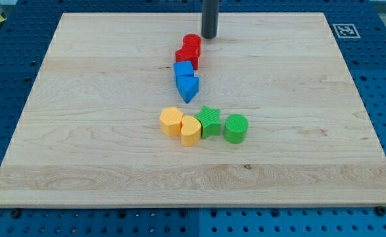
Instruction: Separate the blue blocks from the red blocks
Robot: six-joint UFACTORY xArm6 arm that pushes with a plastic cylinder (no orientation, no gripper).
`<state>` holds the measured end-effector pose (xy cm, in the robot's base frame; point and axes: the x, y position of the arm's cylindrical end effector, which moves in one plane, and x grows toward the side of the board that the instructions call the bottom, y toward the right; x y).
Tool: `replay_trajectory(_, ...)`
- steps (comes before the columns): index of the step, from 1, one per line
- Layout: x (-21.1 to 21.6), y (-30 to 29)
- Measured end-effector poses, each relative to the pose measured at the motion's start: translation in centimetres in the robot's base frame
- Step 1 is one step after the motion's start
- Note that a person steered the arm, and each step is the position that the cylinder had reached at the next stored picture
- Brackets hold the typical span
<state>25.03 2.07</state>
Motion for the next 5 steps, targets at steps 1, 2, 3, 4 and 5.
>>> replay_trajectory(1, -2.1, -4.9)
replay_trajectory(2, -2.5, -11.1)
replay_trajectory(3, -2.5, -15.9)
replay_trajectory(4, 1.1, -17.7)
replay_trajectory(5, 8.1, -17.5)
